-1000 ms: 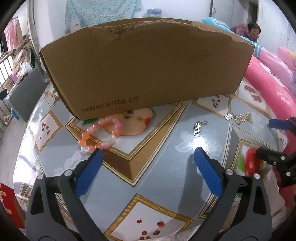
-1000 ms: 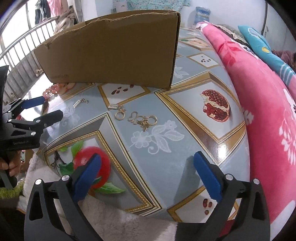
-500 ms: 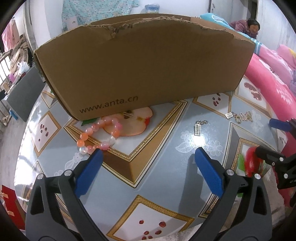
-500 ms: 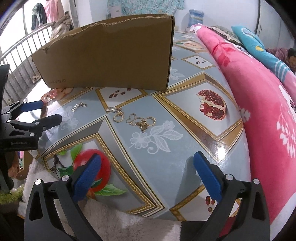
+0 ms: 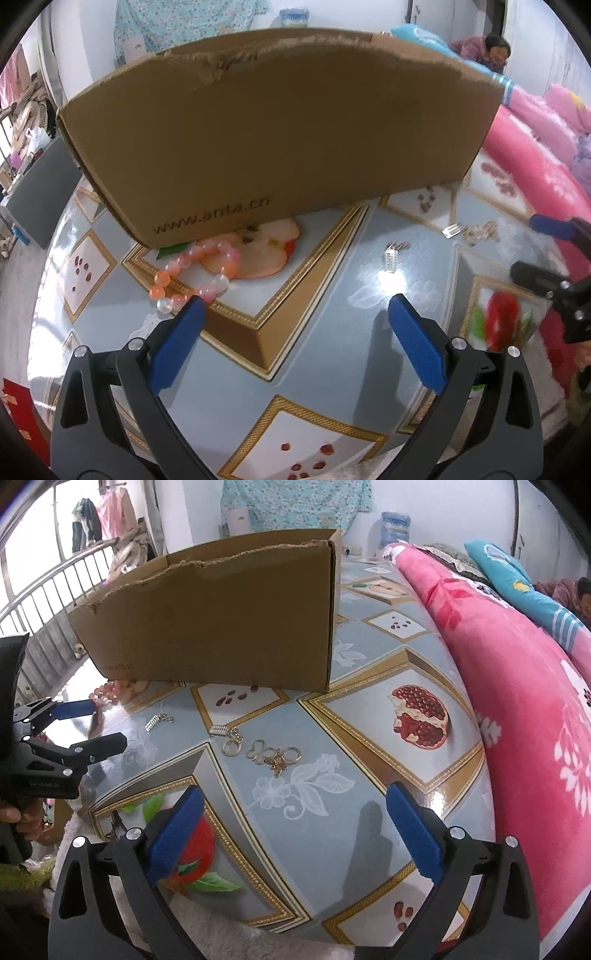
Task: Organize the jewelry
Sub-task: 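Close the left gripper on the small silver charm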
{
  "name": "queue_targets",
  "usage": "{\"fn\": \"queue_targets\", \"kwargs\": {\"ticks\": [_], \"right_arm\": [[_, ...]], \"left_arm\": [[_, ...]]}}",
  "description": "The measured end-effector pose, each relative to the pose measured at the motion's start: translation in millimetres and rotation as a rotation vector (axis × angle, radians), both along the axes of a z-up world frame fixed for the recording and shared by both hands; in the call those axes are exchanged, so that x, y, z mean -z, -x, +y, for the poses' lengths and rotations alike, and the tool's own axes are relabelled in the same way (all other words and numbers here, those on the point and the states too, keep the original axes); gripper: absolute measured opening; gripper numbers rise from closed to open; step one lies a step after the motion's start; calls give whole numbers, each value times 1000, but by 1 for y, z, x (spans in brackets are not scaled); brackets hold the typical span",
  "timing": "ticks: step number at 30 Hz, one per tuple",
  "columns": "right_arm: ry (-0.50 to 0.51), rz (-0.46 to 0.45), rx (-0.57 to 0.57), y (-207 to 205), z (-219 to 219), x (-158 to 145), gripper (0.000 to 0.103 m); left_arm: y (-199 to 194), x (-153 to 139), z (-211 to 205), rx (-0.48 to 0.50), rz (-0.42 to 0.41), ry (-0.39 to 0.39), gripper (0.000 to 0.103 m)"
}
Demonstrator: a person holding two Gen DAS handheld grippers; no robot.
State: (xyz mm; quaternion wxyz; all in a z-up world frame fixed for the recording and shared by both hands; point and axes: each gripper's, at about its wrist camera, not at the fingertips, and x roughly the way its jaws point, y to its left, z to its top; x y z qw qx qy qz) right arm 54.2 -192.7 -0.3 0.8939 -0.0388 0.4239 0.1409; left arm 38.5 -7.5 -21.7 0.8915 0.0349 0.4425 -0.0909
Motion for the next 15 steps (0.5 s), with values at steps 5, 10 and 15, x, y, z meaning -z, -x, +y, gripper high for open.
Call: {"fn": "queue_targets", "kwargs": {"ticks": [5, 10, 15], "right_arm": [[-11, -34, -46, 5, 3, 0, 83], [-27, -37, -62, 5, 3, 3, 73], [-62, -38, -54, 4, -3, 3, 70]], "left_arm": [[3, -20, -17, 114, -90, 31, 81], [-10, -17, -33, 194, -42, 32, 48], [-14, -6, -46, 229, 9, -3, 25]]}}
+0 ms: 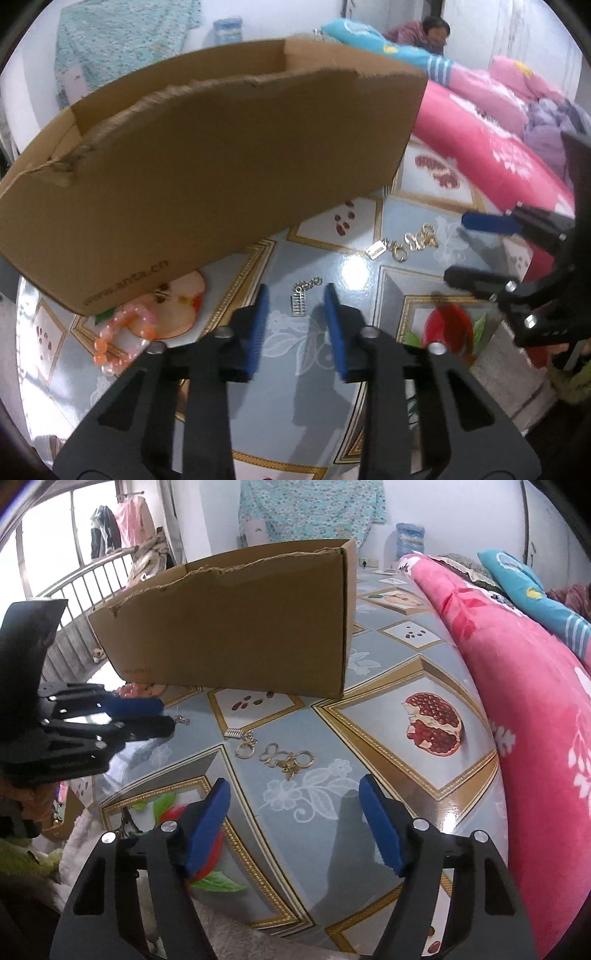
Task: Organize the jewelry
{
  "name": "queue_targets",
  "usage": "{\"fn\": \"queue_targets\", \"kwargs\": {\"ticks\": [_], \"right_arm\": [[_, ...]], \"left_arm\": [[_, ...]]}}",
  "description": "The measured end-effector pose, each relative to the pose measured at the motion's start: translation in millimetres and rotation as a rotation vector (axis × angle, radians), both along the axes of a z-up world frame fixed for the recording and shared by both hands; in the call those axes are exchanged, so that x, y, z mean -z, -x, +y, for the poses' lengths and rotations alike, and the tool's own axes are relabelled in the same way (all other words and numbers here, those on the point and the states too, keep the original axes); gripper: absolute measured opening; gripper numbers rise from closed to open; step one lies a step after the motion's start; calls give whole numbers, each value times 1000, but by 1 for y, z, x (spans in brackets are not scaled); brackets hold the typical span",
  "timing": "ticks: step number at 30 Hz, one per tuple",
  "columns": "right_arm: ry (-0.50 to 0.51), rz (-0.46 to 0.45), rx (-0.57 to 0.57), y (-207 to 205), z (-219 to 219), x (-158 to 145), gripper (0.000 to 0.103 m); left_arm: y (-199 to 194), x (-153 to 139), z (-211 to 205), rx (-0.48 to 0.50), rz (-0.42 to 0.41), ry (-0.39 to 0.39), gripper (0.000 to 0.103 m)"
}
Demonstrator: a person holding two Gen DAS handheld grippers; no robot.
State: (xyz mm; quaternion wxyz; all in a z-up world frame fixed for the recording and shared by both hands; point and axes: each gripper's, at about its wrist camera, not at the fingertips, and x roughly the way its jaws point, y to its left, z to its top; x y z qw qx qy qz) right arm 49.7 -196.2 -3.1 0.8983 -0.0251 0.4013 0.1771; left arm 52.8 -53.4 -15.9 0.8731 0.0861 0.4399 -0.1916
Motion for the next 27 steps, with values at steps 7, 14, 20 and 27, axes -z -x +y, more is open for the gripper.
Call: {"fn": "queue_targets", "kwargs": {"ticks": [7, 14, 20, 27], "right_arm": [[-26, -9, 0, -2, -3, 0, 64], [-48, -12, 14, 0, -9, -2, 59], [-69, -30, 25, 1, -14, -11, 58], [-86, -76, -25, -3, -2, -25, 54]], "left_arm": [[-4, 1, -6, 29, -1, -42, 15], [-3, 2, -3, 55, -7, -44, 6], [6, -16, 13, 19, -51, 37, 6], [19, -37, 32, -23, -90, 123, 6]]}}
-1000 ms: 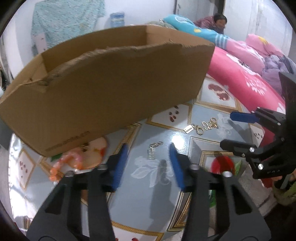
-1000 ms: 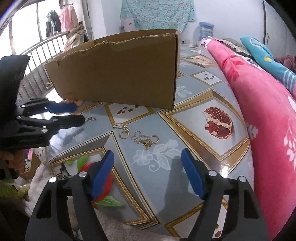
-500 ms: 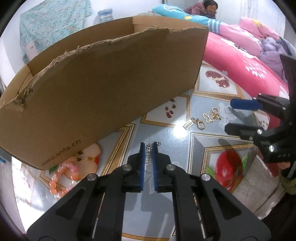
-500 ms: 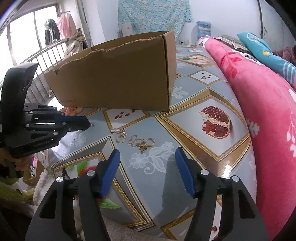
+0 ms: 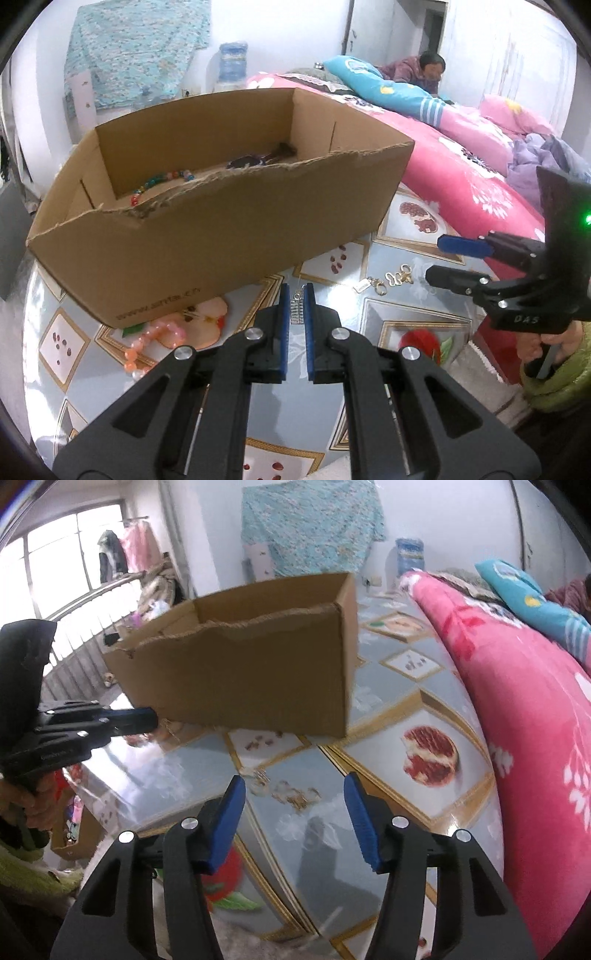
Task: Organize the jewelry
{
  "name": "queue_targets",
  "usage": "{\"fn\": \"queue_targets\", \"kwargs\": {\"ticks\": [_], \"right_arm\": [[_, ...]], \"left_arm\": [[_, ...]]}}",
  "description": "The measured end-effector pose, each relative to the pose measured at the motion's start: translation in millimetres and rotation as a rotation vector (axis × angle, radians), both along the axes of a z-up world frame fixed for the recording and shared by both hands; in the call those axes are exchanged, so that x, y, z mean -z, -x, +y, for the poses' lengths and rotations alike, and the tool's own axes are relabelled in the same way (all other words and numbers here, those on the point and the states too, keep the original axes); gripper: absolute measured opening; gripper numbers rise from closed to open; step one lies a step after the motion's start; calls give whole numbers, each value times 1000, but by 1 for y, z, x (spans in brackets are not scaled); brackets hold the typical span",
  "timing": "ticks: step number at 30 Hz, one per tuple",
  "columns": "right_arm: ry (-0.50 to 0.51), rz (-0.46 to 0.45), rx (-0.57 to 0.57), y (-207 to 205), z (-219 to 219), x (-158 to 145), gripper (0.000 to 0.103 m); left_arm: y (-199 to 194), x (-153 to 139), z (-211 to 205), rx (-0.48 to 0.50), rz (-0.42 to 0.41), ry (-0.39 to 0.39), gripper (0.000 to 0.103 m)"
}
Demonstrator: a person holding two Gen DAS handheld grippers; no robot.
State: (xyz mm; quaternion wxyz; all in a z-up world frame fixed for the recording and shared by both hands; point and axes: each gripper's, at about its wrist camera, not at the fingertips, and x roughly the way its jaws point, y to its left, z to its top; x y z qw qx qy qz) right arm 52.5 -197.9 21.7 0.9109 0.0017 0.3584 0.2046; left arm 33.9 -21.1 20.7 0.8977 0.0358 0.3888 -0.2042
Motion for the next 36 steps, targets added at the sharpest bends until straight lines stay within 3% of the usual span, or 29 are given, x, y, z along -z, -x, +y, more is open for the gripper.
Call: {"fn": "queue_targets", "kwargs": {"ticks": [6, 11, 19, 24, 36], "right_arm": [[19, 27, -83, -14, 23, -1, 36], [-16, 113, -150, -25, 41, 8, 24], [-5, 208, -160, -34, 49, 25, 20], [16, 210, -87, -44, 38, 23, 20], [111, 149, -153, -42, 65, 24, 16]], "left_arm": [[-1, 16, 5, -10, 37, 16, 6], [-1, 22, 12, -17, 49, 36, 6], [-3, 28, 20, -15, 61, 58, 6], [-3, 29, 24, -6, 62, 73, 6], [-4, 30, 29, -12, 67, 76, 6]]}}
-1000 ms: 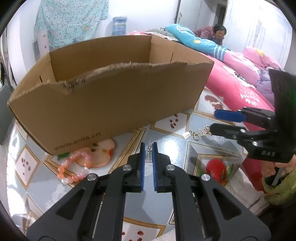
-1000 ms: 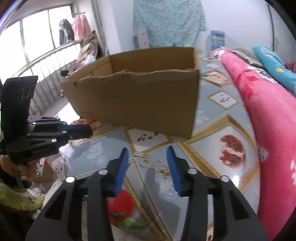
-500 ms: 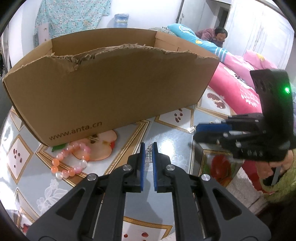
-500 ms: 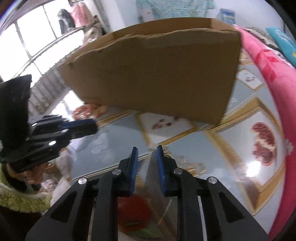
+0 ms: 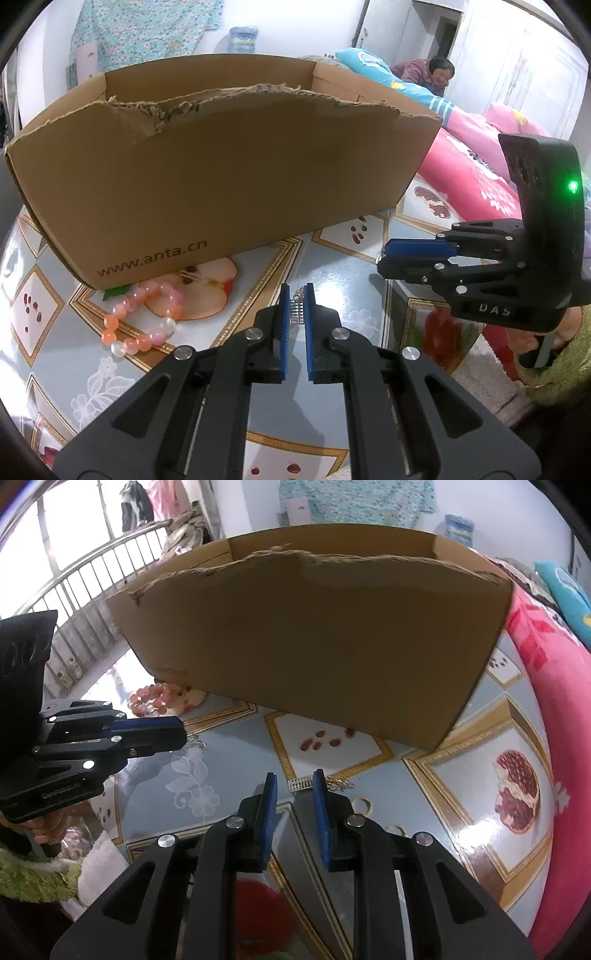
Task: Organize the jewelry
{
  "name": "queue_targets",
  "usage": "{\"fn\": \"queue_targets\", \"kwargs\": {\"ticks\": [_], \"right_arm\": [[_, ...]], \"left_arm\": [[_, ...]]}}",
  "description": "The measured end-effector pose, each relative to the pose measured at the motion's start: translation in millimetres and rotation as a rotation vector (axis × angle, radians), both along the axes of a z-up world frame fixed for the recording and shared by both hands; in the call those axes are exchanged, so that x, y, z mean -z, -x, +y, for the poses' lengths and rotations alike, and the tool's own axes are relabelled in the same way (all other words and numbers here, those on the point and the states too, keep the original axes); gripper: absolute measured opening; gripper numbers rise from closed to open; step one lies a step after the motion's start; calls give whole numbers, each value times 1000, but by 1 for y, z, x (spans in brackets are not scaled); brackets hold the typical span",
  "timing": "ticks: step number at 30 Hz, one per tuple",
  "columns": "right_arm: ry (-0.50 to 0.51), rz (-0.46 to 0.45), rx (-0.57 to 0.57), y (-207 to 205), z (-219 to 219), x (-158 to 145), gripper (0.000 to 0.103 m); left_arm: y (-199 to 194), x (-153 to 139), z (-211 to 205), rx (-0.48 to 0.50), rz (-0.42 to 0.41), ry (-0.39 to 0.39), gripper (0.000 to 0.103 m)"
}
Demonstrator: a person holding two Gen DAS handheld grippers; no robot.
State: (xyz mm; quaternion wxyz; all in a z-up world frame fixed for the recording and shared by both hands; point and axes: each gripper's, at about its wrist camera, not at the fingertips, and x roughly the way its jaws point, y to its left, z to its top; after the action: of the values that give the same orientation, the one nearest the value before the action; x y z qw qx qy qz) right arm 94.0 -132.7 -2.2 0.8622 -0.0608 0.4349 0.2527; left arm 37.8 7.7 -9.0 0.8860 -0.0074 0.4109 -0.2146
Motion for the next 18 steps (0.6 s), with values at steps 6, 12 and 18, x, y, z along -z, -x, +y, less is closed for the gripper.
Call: {"fn": "queue_targets", "kwargs": {"ticks": [6, 12, 18], "right_arm": [[-1, -10, -35, 4, 2, -2, 8], [-8, -19, -22, 3, -7, -10, 9], [16, -12, -43, -1, 5, -4, 13]], "left_arm": [[-1, 0, 0, -3, 4, 2, 6], [-2, 1, 0, -3, 8, 3, 6], [-2, 1, 0, -3, 10, 3, 6]]}}
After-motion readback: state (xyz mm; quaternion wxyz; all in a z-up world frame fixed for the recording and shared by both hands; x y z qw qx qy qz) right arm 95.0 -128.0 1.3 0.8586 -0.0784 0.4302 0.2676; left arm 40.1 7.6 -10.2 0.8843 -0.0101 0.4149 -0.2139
